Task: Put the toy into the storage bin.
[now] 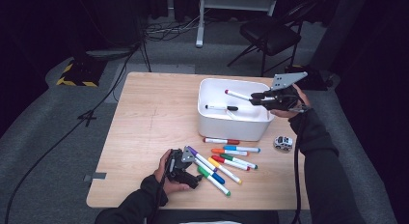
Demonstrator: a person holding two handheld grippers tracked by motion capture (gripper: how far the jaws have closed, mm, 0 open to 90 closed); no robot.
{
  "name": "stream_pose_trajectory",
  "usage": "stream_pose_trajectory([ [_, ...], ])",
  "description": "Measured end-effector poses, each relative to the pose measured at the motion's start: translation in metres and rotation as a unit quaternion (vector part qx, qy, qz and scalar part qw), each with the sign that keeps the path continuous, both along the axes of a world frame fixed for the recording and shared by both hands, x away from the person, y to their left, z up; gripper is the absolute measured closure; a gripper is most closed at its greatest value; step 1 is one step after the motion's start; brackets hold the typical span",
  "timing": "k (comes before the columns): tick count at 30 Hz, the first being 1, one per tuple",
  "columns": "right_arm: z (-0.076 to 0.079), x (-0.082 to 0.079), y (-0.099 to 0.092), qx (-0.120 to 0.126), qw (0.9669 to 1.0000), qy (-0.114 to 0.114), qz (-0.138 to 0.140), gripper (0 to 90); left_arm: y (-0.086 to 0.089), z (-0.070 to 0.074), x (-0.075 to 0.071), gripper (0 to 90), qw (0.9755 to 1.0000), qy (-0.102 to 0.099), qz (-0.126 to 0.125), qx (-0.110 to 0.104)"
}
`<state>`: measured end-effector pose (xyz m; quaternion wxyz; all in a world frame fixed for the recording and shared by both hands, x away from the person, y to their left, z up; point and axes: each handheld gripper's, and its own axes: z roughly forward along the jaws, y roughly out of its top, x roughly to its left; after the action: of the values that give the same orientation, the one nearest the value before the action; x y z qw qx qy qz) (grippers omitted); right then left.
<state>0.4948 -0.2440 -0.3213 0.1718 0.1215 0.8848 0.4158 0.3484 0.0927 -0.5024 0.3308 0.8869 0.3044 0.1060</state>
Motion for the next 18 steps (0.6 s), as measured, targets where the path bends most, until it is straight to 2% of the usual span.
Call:
stream_pose_trajectory([
  [10,-0.014,0.012,0.013,-0.050,0.9984,0.027,0.003,75.0,0.000,0.000,0.000,0.7,1.0000,0.000,-0.001,0.001],
  [18,-0.026,0.017,0.014,-0.106,0.9933,0.045,-0.002,75.0,0.000,0.000,0.000,0.7,1.0000,-0.002,0.002,-0.001],
])
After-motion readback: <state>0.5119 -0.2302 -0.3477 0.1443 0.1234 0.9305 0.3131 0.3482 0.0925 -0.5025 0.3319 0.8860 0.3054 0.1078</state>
